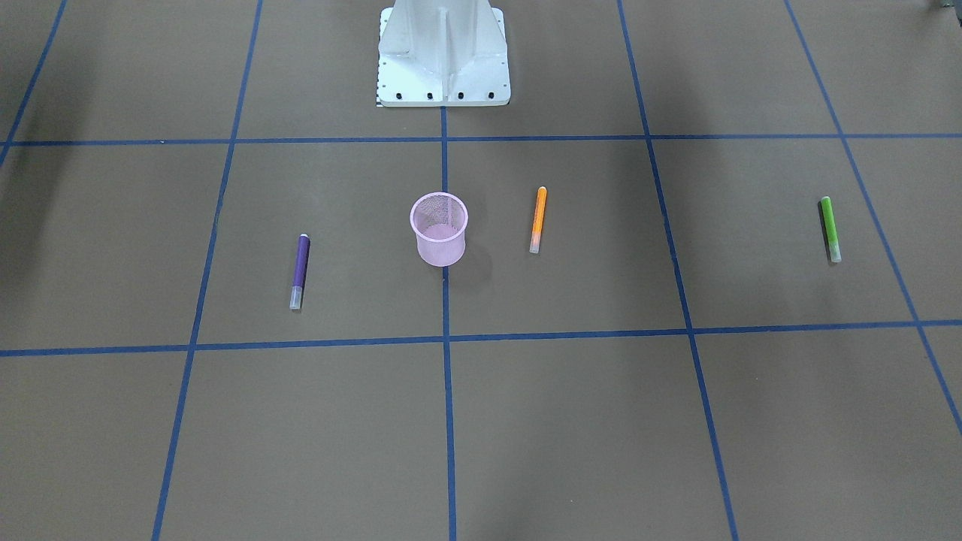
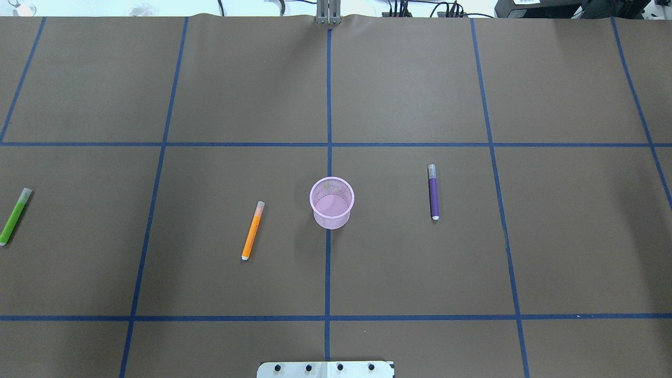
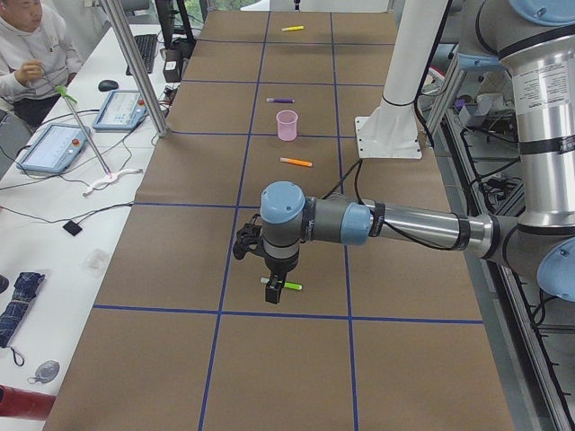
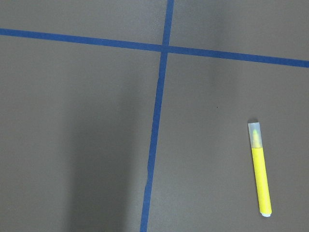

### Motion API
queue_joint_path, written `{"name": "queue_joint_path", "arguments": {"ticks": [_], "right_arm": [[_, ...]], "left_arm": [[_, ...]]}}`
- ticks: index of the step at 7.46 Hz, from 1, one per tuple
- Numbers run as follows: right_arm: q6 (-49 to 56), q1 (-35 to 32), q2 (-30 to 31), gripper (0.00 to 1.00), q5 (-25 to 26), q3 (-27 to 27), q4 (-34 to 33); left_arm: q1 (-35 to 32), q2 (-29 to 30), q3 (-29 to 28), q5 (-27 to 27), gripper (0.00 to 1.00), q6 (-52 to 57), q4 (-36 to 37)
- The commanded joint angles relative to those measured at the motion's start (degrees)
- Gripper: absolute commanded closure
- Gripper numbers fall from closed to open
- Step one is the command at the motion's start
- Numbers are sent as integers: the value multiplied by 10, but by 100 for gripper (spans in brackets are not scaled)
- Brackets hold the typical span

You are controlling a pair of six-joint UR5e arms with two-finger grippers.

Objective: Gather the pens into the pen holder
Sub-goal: 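Grasp the yellow marker with the right gripper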

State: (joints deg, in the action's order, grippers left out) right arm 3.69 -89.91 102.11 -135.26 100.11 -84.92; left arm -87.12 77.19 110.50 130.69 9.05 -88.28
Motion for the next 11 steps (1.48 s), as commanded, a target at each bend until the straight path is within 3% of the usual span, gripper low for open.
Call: {"name": "queue_joint_path", "arguments": {"ticks": [1,4,7,9,10,11], "right_arm": [[-1,0,-1,0,0,1,-1],[-4,-10,-12,0,3,31,0],[-9,-35,-63,0,4,26,-2],[7,-36,-50,0,4,15,2],[35,-36,-34,0,4,-13,46],[35,-36,-31,0,4,-90,149]], "left_arm": [[1,-2,27,-3,0,-2,0],[2,4,26,-14,0,-6,-1],[1,94,26,-17,0,-5,-8],[1,103,17,-15,0,-7,-32],[1,103,16,-12,0,-6,-32],[1,104,17,-10,0,-6,-32]]}}
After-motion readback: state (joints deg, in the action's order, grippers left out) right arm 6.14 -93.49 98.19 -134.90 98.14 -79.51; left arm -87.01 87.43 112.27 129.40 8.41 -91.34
